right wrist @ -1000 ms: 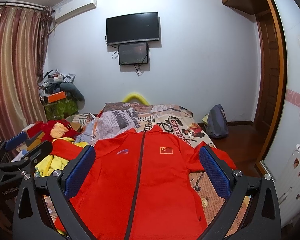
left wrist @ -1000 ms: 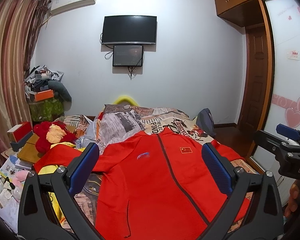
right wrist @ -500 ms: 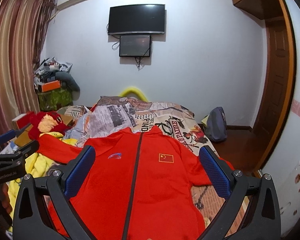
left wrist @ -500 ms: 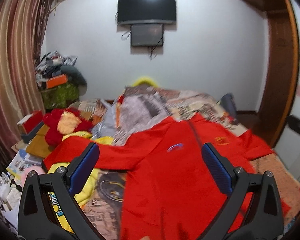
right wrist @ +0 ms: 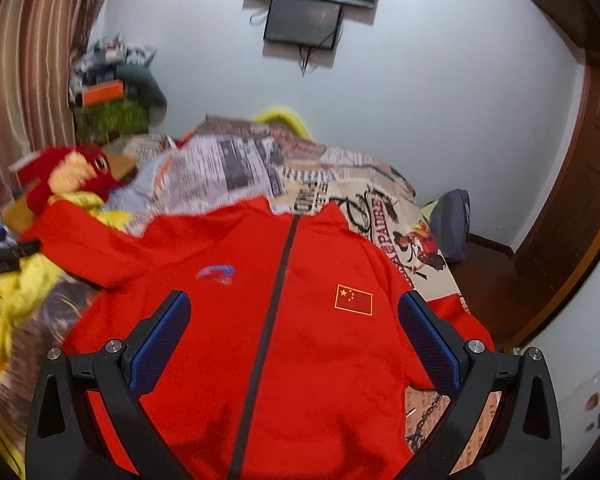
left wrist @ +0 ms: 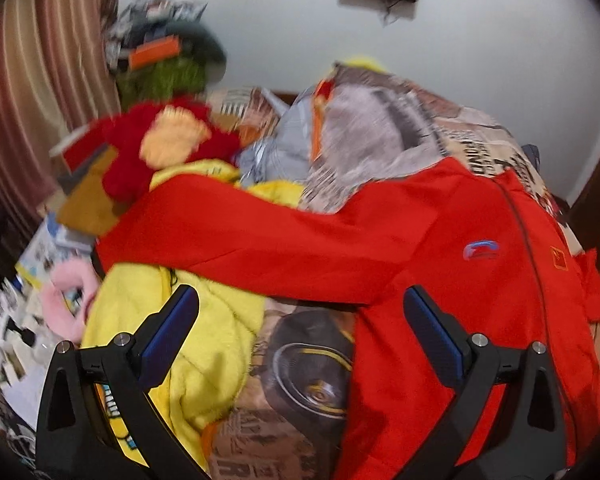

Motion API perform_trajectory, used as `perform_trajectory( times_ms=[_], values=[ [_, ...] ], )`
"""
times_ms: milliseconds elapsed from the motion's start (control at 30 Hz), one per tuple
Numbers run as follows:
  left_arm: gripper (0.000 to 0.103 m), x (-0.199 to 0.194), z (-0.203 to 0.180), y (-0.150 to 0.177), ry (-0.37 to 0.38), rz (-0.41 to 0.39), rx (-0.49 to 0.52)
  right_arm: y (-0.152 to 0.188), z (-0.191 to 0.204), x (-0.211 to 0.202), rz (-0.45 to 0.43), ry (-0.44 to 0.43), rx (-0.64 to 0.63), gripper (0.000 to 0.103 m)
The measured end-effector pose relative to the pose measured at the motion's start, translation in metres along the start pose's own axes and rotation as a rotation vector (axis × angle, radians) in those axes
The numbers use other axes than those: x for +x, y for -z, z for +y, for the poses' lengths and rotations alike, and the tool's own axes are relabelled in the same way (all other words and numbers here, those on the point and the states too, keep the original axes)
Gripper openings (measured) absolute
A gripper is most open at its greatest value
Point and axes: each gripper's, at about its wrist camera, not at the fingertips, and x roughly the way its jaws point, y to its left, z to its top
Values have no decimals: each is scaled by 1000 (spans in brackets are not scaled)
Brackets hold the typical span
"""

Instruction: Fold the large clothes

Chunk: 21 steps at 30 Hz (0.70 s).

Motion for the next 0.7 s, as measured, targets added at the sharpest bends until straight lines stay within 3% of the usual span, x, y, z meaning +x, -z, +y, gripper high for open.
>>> perform_trajectory(
  times_ms=[167, 300, 433, 600, 700],
  values=[
    [103, 33, 41, -10, 29, 42, -54, -4, 7, 38, 76, -21, -57, 103],
    [103, 57, 70, -14, 27, 57, -91, -8, 1, 75, 172, -68, -15, 103],
    [103, 83, 99, -16, 35, 128, -157, -12, -10, 103, 228, -102, 49, 103],
    [97, 109, 136, -10, 211, 194, -343, -14, -8, 127, 253, -70, 50, 103],
    [88, 120, 150, -8, 248, 199, -430, -11, -8, 136, 271, -90, 61, 103]
  ],
)
